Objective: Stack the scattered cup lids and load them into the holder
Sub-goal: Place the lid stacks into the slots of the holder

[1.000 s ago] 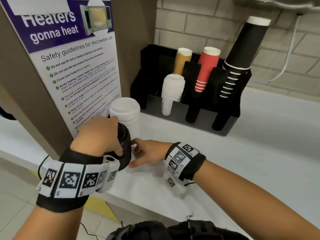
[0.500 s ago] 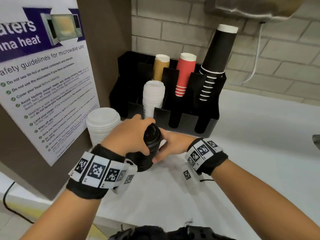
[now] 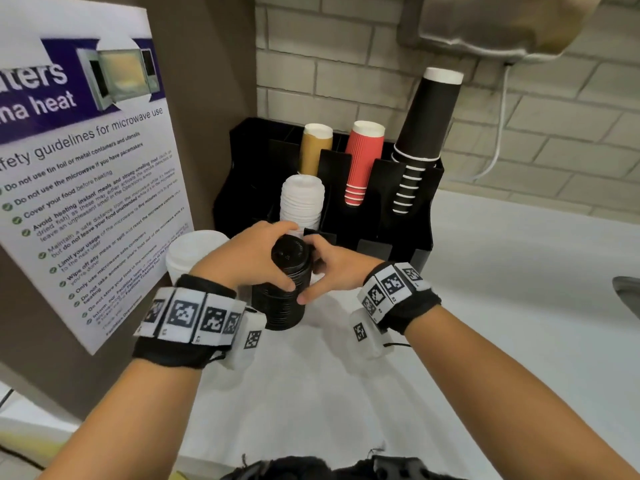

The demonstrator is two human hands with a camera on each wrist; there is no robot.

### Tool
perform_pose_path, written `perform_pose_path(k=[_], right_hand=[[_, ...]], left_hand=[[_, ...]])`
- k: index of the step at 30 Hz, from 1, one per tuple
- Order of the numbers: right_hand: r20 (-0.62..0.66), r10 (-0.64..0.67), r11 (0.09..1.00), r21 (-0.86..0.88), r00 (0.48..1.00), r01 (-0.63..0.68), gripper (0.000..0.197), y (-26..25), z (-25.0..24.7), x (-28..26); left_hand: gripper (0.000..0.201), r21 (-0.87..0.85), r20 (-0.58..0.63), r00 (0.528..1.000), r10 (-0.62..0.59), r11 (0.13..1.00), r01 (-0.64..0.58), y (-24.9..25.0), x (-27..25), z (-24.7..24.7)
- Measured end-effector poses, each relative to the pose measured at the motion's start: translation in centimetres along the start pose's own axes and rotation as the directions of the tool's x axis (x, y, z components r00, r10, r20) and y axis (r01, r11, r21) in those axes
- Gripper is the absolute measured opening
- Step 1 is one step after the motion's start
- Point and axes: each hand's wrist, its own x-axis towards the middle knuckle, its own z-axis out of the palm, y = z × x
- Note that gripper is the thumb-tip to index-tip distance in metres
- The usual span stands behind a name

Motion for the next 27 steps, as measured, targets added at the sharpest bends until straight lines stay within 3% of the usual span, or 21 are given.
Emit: perform_pose_path(k=[2, 5, 8, 11, 17, 22, 24, 27], right_hand=[[-0.014, -0.054, 0.999, 0.002, 0.998, 0.054, 0.102, -1.2, -0.7, -0.1], [-0.013, -0.146, 0.982, -0.126, 0.989, 0.143, 0.096, -3.7, -1.1, 0.4], [0.078, -0.126, 0.915, -0.376, 0.989, 0.146, 0.097, -5.9, -0.8, 1.6], [0.115, -0.041, 0.836, -0.54, 0.992, 0.097, 0.096, -7.0, -0.6, 2.6], [0.12, -0.016, 0.81, -0.581, 0.993, 0.083, 0.089, -7.4, -0.5, 3.1], [-0.009, -0.159, 0.932, -0.331, 0.987, 0.147, 0.078, -7.5, -2.4, 1.7], [-0.104, -0.224, 0.969, -0.132, 0.969, 0.21, 0.073, -7.7, -3.4, 0.4], [-0.158, -0.284, 0.938, 0.158, 0.946, 0.309, 0.065, -7.9, -3.6, -1.5]], left_hand=[[0.068, -0.185, -0.156, 0.986, 0.053, 0.979, -0.082, -0.6, -0.5, -0.6], [0.029, -0.418, -0.421, 0.907, -0.009, 0.889, -0.185, -1.0, -1.5, -1.1], [0.018, -0.583, -0.507, 0.856, -0.104, 0.773, -0.252, -1.1, -2.3, -0.9], [0.013, -0.632, -0.527, 0.839, -0.136, 0.722, -0.28, -1.4, -2.8, -0.5], [0.016, -0.643, -0.552, 0.821, -0.145, 0.702, -0.308, -1.6, -3.2, -0.5], [0.021, -0.615, -0.627, 0.766, -0.14, 0.692, -0.378, -1.4, -3.3, -0.4], [0.043, -0.629, -0.609, 0.786, -0.11, 0.67, -0.394, -1.3, -3.2, -0.1], [0.087, -0.672, -0.478, 0.878, 0.018, 0.636, -0.38, -0.7, -2.9, 0.6]])
